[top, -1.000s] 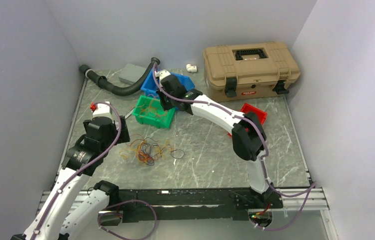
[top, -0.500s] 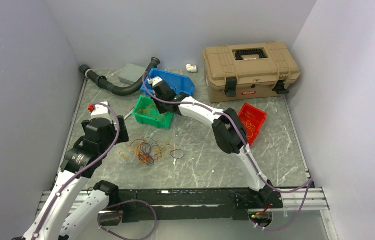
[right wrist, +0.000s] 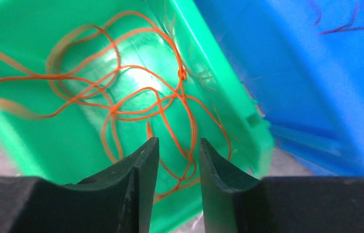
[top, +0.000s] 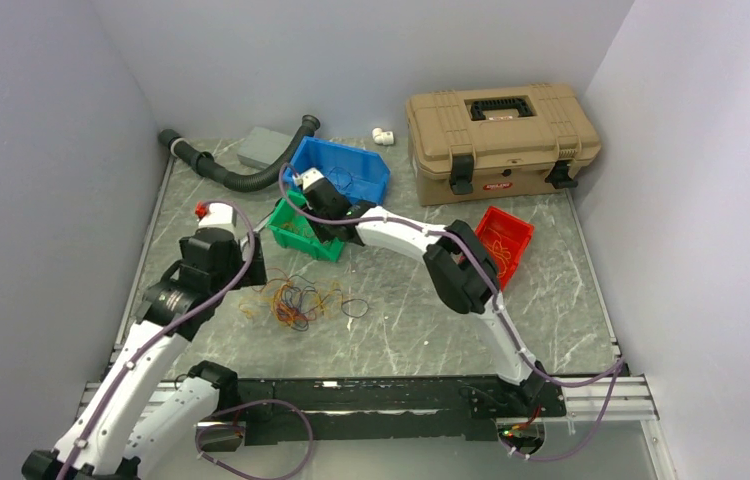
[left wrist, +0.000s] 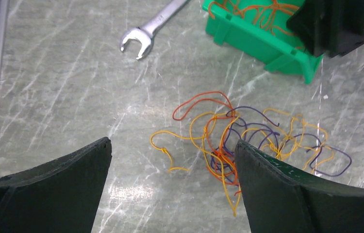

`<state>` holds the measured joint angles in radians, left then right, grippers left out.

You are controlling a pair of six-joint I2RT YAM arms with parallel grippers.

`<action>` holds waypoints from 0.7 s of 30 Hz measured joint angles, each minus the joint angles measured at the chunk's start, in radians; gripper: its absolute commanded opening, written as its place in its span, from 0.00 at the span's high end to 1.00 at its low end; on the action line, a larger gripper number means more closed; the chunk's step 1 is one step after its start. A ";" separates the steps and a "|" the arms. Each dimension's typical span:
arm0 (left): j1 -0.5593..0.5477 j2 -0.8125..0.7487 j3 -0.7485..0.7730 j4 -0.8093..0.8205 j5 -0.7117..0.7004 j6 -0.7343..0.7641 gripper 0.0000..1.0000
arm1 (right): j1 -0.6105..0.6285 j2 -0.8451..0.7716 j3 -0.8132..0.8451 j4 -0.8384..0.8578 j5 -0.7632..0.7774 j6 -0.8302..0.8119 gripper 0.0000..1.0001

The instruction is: Untangle the cables

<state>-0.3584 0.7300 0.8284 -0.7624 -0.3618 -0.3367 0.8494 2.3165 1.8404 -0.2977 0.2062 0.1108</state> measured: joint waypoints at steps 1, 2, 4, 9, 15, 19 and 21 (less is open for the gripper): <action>0.000 0.016 0.000 0.000 0.009 0.002 0.01 | 0.003 -0.029 -0.013 -0.002 -0.003 0.002 0.55; 0.000 0.033 0.000 -0.001 0.023 0.003 0.01 | 0.005 -0.059 -0.019 -0.003 -0.005 0.005 0.53; 0.001 0.056 0.000 -0.001 0.048 0.007 0.01 | 0.006 -0.114 -0.022 -0.005 -0.008 0.009 0.49; 0.002 0.066 -0.006 0.003 0.142 0.010 0.01 | 0.005 -0.300 -0.074 -0.003 -0.015 0.038 0.36; 0.002 0.145 -0.007 0.002 0.248 0.002 0.01 | 0.003 -0.531 -0.378 0.048 -0.098 0.092 0.30; 0.002 0.190 -0.026 0.008 0.314 -0.023 0.01 | 0.003 -0.635 -0.600 0.066 -0.190 0.146 0.33; 0.002 0.193 -0.047 0.023 0.350 -0.045 0.01 | 0.003 -0.663 -0.678 0.085 -0.232 0.175 0.34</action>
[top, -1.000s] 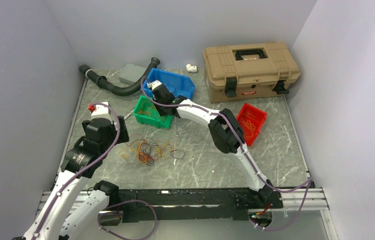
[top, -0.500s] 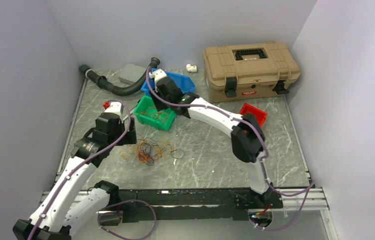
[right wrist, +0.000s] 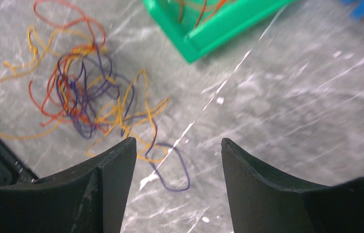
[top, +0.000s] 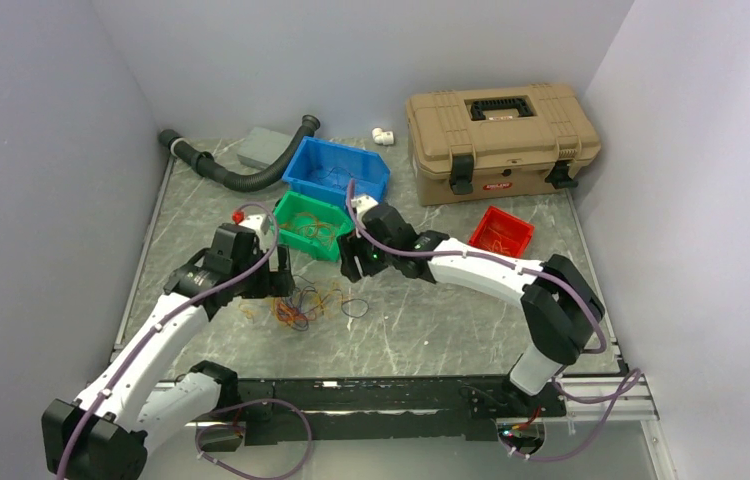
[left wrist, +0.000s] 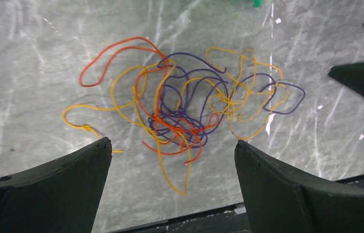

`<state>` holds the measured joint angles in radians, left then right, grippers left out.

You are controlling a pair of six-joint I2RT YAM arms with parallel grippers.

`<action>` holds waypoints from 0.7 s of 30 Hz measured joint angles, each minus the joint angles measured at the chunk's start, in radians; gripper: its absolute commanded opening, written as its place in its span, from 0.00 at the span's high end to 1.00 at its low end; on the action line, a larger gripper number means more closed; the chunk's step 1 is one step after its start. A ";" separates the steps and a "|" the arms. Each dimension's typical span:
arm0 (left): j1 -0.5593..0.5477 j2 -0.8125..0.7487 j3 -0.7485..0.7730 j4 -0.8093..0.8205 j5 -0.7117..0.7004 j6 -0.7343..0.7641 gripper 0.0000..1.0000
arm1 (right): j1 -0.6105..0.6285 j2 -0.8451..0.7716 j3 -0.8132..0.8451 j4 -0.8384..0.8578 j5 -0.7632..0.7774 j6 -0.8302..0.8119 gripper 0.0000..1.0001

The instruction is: Untangle the cables

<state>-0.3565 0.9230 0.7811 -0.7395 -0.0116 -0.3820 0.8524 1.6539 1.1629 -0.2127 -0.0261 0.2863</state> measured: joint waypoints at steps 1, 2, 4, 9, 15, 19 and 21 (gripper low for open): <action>0.000 0.000 -0.011 0.009 0.016 -0.009 0.01 | 0.000 -0.008 -0.036 0.013 -0.023 0.016 0.35; 0.000 0.000 -0.025 0.023 0.032 -0.023 0.01 | 0.000 -0.013 -0.066 0.032 -0.043 0.034 0.35; 0.000 0.000 -0.051 0.046 0.063 -0.045 0.02 | 0.000 -0.012 -0.101 0.059 -0.080 0.061 0.36; 0.000 0.008 -0.084 0.079 0.100 -0.083 0.02 | 0.000 0.014 -0.115 0.154 -0.143 0.111 0.38; 0.000 0.011 -0.089 0.095 0.104 -0.102 0.02 | 0.000 0.104 -0.106 0.243 -0.207 0.146 0.42; 0.000 0.010 -0.089 0.089 0.096 -0.101 0.02 | 0.006 0.169 -0.097 0.262 -0.224 0.162 0.51; 0.000 0.009 -0.086 0.080 0.087 -0.101 0.02 | 0.008 0.190 -0.097 0.267 -0.230 0.166 0.69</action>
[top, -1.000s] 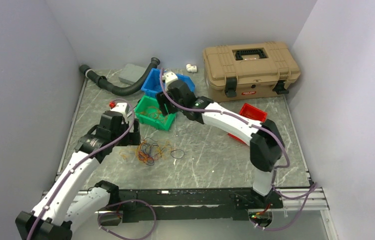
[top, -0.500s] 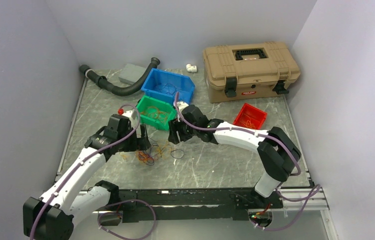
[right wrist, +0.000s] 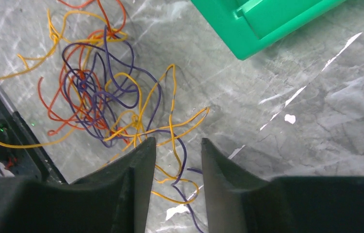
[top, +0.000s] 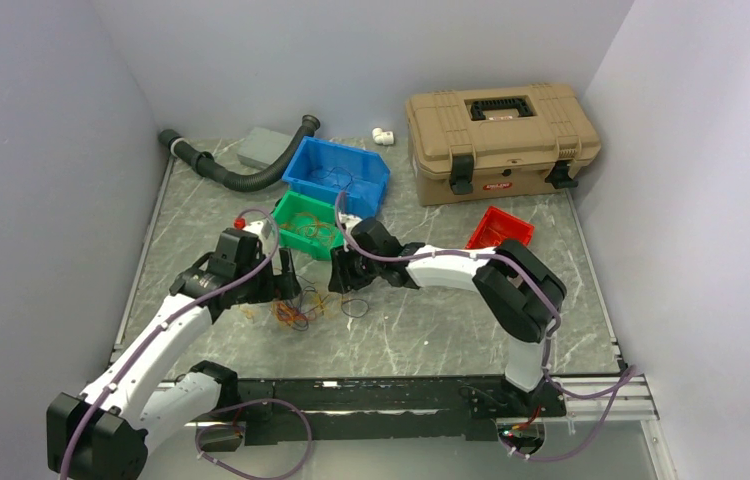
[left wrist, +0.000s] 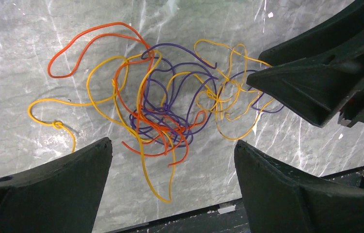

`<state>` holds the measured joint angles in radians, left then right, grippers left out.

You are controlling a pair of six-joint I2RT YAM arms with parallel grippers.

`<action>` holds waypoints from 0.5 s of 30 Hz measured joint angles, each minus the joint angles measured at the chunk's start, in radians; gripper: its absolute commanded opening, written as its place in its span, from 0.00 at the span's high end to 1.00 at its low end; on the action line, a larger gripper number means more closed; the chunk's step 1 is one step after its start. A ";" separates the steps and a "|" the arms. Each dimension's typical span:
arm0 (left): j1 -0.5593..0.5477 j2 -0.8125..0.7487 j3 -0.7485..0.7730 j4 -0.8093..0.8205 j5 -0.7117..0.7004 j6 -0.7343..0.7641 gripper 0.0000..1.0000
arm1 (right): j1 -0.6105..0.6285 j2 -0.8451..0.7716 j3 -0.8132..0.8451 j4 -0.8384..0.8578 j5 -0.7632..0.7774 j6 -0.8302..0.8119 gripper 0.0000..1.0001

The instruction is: Untangle the cables

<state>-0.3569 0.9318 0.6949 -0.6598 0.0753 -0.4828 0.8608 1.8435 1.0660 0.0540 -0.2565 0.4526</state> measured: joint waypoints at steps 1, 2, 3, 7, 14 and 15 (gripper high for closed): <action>0.000 0.000 0.004 -0.006 -0.006 0.001 0.02 | 0.001 0.008 0.001 0.001 -0.004 0.002 0.80; 0.000 0.000 0.010 -0.012 -0.012 0.003 0.02 | 0.002 0.012 0.001 0.001 -0.008 0.003 0.89; 0.000 0.000 0.019 -0.016 -0.018 0.007 0.03 | 0.002 0.013 0.001 0.000 -0.011 0.006 0.96; 0.000 0.000 0.053 -0.018 -0.019 0.023 0.07 | 0.004 -0.002 0.001 -0.002 -0.011 0.013 1.00; -0.008 0.015 0.089 -0.010 0.003 0.052 0.12 | 0.005 -0.193 0.001 -0.068 0.025 -0.003 1.00; -0.013 0.019 0.094 -0.006 0.009 0.053 0.13 | 0.005 -0.232 0.001 -0.080 0.032 -0.007 1.00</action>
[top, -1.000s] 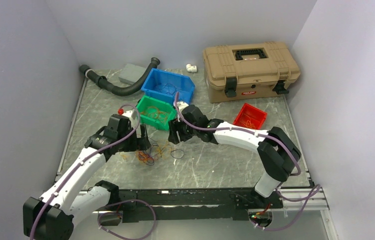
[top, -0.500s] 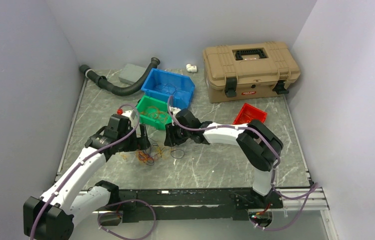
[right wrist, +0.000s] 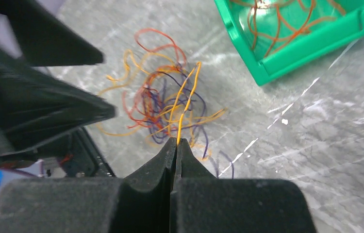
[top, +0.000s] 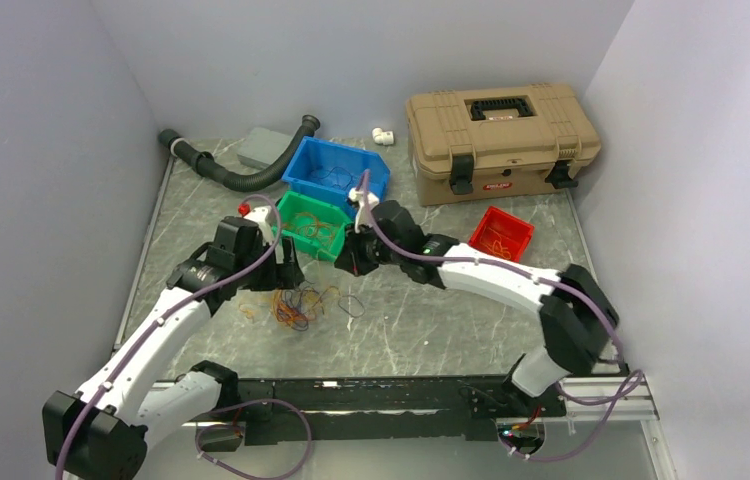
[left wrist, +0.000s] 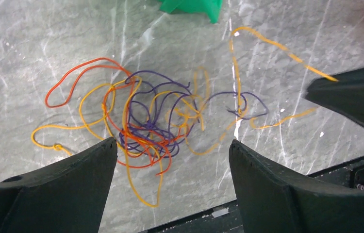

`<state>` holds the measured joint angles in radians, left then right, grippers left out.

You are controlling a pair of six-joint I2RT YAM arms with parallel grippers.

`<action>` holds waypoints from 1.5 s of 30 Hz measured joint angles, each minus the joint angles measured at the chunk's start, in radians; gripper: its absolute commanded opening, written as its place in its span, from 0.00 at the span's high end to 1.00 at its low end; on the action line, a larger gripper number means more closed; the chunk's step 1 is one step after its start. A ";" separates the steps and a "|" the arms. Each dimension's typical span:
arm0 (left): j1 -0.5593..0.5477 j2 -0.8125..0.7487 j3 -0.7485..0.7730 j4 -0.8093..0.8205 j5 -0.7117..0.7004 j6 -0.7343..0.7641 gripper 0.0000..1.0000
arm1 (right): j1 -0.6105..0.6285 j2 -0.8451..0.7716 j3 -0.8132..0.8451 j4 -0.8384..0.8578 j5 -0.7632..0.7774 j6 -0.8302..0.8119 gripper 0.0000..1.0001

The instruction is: Untangle the cables

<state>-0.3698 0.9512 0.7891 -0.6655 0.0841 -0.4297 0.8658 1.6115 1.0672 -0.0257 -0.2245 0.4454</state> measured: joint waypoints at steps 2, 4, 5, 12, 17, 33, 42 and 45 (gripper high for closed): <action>-0.010 0.006 0.008 0.011 0.007 0.002 0.13 | 0.000 -0.078 0.010 -0.037 0.016 -0.011 1.00; -0.024 0.011 0.015 0.021 0.010 0.003 0.13 | 0.000 -0.140 0.027 -0.066 0.030 -0.021 1.00; -0.030 0.011 0.017 0.026 0.010 0.002 0.13 | 0.000 -0.175 0.042 -0.089 0.041 -0.028 1.00; -0.068 0.014 0.020 0.056 0.021 0.000 0.13 | 0.000 -0.335 0.183 -0.213 0.121 -0.065 1.00; -0.092 0.032 0.016 0.111 0.030 -0.007 0.14 | 0.000 -0.402 0.319 -0.279 0.166 -0.089 1.00; -0.169 0.375 -0.191 0.441 0.023 -0.120 0.22 | -0.005 -0.457 0.804 -0.486 0.427 -0.197 1.00; -0.192 0.111 -0.254 0.450 0.010 -0.115 0.14 | -0.007 -0.547 0.900 -0.542 0.559 -0.262 1.00; -0.228 0.052 -0.254 0.506 0.029 -0.090 0.09 | -0.008 -0.555 0.913 -0.549 0.586 -0.278 1.00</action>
<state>-0.5980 1.0031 0.5354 -0.1593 0.1127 -0.5201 0.8581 1.0569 1.9804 -0.5747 0.3611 0.1677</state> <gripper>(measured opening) 0.867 0.010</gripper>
